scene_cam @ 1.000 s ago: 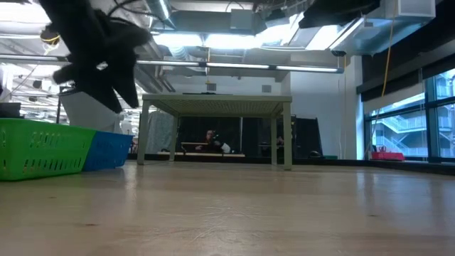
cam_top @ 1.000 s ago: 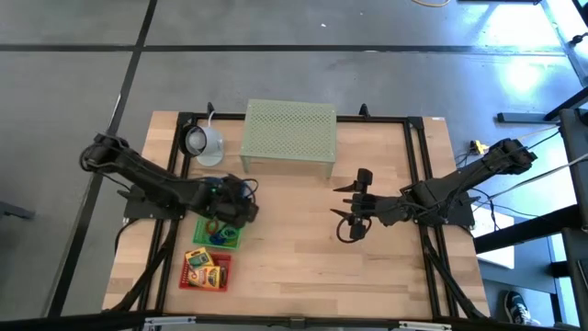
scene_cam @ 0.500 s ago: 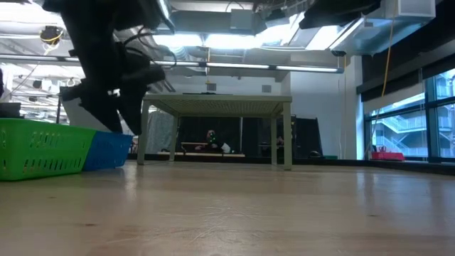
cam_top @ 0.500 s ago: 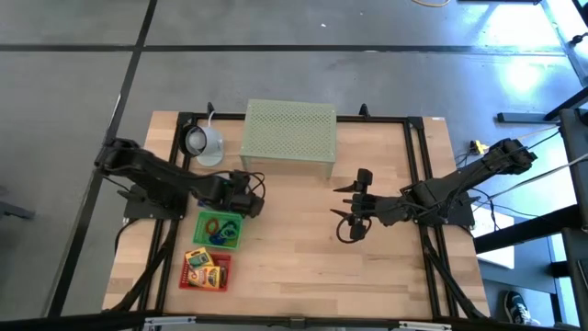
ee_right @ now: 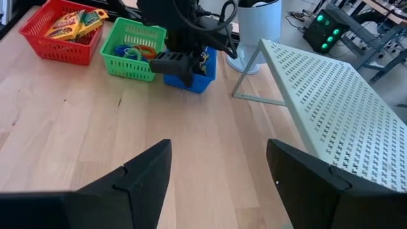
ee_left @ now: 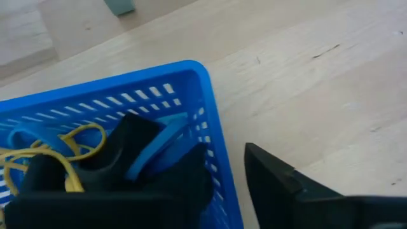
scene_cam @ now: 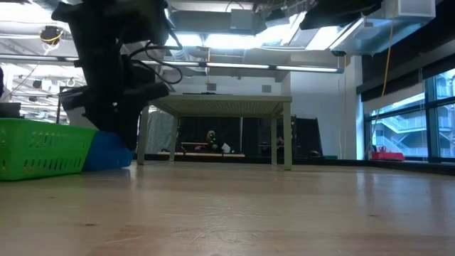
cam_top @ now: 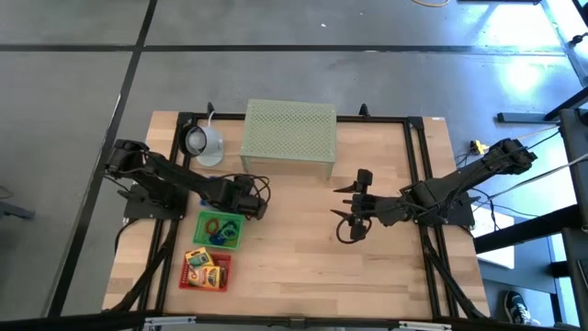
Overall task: Pick & Place Office Desk Supplies
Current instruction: Put the blue bin on the shelf
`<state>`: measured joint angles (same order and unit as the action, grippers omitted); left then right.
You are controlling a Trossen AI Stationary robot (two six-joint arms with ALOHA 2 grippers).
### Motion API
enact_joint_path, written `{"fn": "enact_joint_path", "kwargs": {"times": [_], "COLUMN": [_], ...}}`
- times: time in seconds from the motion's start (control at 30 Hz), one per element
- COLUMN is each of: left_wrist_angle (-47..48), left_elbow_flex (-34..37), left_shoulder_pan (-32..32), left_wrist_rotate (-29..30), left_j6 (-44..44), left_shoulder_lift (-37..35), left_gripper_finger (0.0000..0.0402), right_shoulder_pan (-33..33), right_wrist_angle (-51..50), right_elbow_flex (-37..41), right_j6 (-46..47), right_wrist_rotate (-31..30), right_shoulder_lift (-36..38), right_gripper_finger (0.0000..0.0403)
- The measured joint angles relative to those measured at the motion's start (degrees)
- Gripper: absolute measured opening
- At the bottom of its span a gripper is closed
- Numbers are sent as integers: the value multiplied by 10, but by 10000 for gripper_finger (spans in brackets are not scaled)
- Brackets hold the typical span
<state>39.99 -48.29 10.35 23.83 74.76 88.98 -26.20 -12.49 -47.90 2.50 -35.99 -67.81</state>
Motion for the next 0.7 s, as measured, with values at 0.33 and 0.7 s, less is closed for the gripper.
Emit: {"fn": "enact_joint_path", "kwargs": {"times": [0.33,0.7], "left_wrist_angle": [-1,-65], "left_elbow_flex": [-5,-5], "left_shoulder_pan": [1,18], "left_wrist_rotate": [-3,-3], "left_j6": [9,9], "left_shoulder_lift": [0,0], "left_gripper_finger": [26,19], "right_shoulder_pan": [0,0], "right_wrist_angle": [-6,-7], "right_elbow_flex": [0,0], "right_j6": [0,-1], "right_wrist_rotate": [0,11], "right_shoulder_lift": [0,0], "right_gripper_finger": [258,258]}}
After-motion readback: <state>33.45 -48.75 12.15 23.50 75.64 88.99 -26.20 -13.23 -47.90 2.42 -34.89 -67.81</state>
